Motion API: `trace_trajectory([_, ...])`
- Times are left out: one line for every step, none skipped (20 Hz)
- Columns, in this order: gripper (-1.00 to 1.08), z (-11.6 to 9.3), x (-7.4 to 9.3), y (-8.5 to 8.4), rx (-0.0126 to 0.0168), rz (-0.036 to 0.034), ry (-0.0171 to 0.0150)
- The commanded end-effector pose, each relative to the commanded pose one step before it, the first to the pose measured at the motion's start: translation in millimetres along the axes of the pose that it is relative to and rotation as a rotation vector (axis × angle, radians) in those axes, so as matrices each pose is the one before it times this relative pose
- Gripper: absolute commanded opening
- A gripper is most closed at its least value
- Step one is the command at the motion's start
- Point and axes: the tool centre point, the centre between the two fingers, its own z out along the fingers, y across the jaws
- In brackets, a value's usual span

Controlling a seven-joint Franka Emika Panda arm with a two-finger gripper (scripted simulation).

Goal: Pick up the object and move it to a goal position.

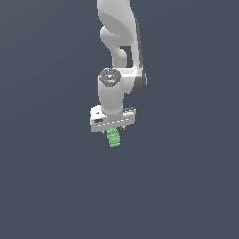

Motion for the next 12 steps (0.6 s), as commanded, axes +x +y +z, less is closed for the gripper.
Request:
trace_trajectory([1.00,6.06,-4.67,1.06,0.00202,-0.02327,-0.00177])
trace_trajectory([1.00,1.72,-1.36,0.29,0.00061,-0.00609,-0.00069])
trace_trajectory([1.00,1.40,-1.12,0.25,0.00050,-0.00495,-0.00056])
trace_trajectory([1.00,1.09,-0.87,0.18,0.00039,-0.00386,-0.00043])
trace_trajectory([1.00,0.78,-0.62,0.11,0.00028,-0.00277,-0.00031])
trace_trajectory([1.00,0.47,-0.37,0.06,0.00017,-0.00167,-0.00019])
trace_trajectory([1.00,0.15,-0.14,0.06,0.00005,-0.00048,-0.00005])
trace_trajectory([1.00,-0.63,0.51,-0.05,-0.00015,0.00386,-0.00034])
trace_trajectory([1.00,0.35,-0.02,0.01,0.00000,0.00000,0.00000])
trace_trajectory([1.00,1.04,-0.05,0.04,0.00000,0.00000,0.00000])
trace_trajectory([1.00,1.73,-0.09,0.06,0.00000,0.00000,0.00000])
trace_trajectory([1.00,2.40,-0.04,-0.18,0.00003,-0.00049,0.00004])
